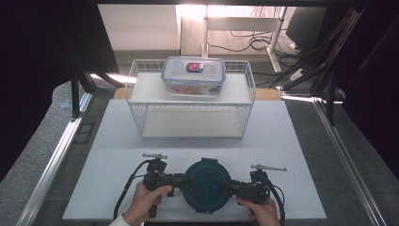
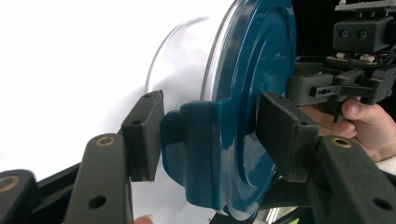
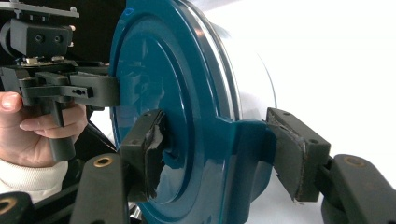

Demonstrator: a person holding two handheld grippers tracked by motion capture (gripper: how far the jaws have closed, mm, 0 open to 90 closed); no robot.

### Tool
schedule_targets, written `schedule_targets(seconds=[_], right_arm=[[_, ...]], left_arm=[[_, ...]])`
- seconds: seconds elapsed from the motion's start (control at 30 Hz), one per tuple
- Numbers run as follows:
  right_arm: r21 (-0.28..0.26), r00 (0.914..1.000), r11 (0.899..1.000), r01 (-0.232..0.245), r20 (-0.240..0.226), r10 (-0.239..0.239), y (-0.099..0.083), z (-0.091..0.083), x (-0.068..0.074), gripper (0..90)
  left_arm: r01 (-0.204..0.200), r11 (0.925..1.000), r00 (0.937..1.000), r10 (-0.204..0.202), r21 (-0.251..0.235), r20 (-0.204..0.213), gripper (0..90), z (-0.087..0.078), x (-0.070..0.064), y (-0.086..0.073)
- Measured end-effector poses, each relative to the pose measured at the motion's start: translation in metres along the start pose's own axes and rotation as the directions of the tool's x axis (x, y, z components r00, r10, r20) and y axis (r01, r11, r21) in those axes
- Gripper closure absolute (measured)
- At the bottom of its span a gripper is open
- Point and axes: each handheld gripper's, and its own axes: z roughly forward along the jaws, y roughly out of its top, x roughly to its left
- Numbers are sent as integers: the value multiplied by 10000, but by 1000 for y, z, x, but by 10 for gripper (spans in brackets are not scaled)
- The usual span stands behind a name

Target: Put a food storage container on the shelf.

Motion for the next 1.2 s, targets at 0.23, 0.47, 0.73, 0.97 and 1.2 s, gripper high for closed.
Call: schedule_targets(seconds=[0.23,0.47,0.73,0.97,1.2], right_arm=[[-238,9986,9983,535,54,-534,16,1,3,391],[-317,9961,9956,880,26,-879,28,2,7,391],[-538,9905,9890,1377,91,-1374,42,-5,18,392],[-718,9862,9836,1654,88,-1652,56,-11,24,393],[-899,9827,9786,1852,126,-1848,70,-16,29,393]], left_arm=[[-169,9997,9999,168,-160,-24,431,-3,0,9],[-336,9992,9994,335,-229,-25,433,-9,-1,15],[-616,9971,9981,618,-452,17,436,-17,-9,26],[-847,9946,9964,847,-592,-20,437,-21,-16,38],[-1112,9916,9938,1110,-658,-58,437,-28,-23,56]])
